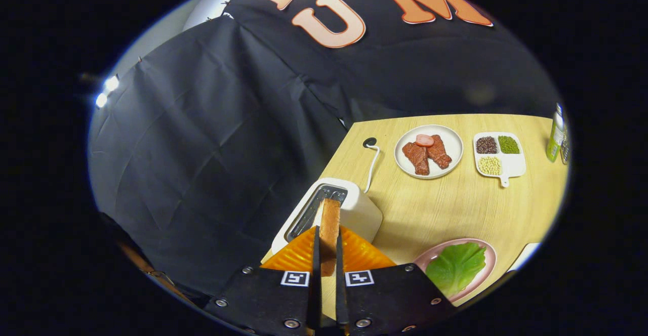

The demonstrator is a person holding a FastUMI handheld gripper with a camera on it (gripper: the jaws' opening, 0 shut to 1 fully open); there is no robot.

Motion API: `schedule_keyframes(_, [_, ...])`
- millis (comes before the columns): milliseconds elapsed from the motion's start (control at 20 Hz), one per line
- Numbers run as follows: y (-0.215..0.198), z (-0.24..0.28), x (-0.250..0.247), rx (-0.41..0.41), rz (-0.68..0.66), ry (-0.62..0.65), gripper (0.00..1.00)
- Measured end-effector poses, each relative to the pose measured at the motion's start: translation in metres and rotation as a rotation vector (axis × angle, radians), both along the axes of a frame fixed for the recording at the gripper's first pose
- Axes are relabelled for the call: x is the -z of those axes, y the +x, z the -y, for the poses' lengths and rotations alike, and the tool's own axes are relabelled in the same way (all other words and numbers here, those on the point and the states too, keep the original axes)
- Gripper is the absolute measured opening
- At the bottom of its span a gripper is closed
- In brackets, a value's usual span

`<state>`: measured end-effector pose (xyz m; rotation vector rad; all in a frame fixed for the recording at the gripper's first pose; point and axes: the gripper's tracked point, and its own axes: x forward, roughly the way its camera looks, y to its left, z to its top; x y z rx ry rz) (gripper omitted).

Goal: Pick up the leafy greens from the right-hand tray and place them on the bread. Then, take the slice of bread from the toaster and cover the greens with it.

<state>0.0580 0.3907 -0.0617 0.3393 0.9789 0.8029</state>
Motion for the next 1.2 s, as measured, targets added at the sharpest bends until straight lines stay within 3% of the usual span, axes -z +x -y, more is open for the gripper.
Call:
schedule_keyframes(150, [0.003,0.03,0.006,0.044,0.025,-0.02,0.11])
schedule_keyframes(650, [-0.014,0.117,0.067,0.157,-0.085,-0.061,0.11])
schedule_keyframes(1200, [-0.034,0.161,0.136,0.206,-0.211,-0.106,0.11])
